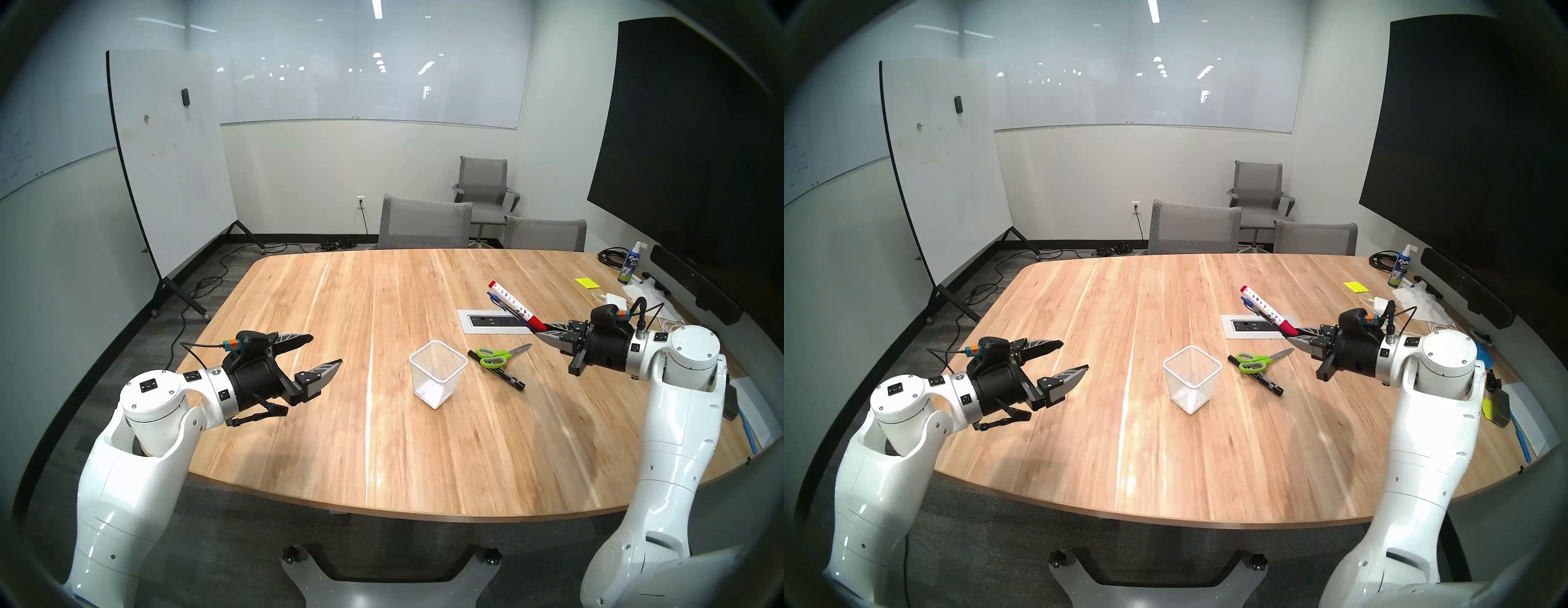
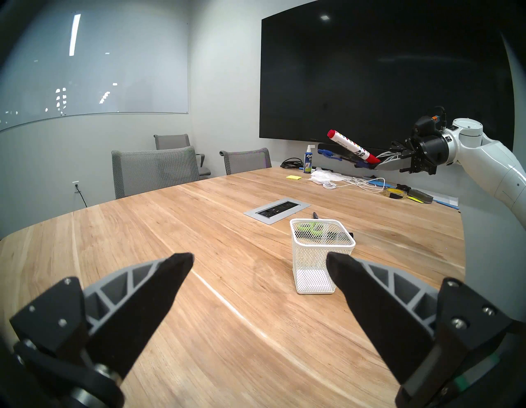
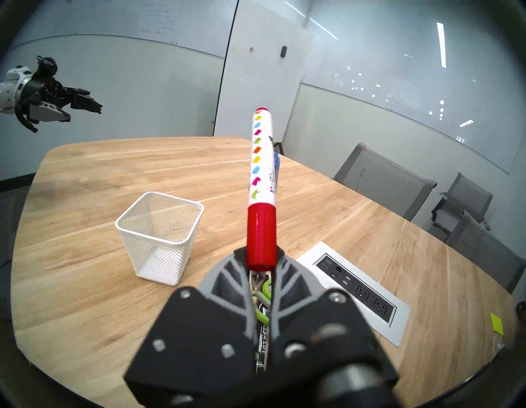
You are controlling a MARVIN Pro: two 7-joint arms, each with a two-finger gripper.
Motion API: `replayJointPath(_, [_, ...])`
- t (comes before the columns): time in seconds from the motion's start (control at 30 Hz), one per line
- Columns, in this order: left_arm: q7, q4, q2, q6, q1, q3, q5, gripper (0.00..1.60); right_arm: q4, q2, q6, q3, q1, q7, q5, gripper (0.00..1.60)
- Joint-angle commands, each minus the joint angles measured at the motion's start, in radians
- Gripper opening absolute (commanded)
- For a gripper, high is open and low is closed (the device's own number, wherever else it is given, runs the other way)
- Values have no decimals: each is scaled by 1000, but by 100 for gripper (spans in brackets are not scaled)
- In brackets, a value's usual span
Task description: Place the pen, the marker, and the scissors into the pen holder
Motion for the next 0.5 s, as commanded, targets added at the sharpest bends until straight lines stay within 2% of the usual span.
replayJointPath(0.0, [-1, -14, 1, -1, -1, -1, 0, 160, -4, 29, -43, 6, 38, -2, 29, 0])
replayJointPath(0.47, [0, -15, 1, -1, -1, -1, 0, 160, 19, 45, -164, -9, 38, -2, 49, 0])
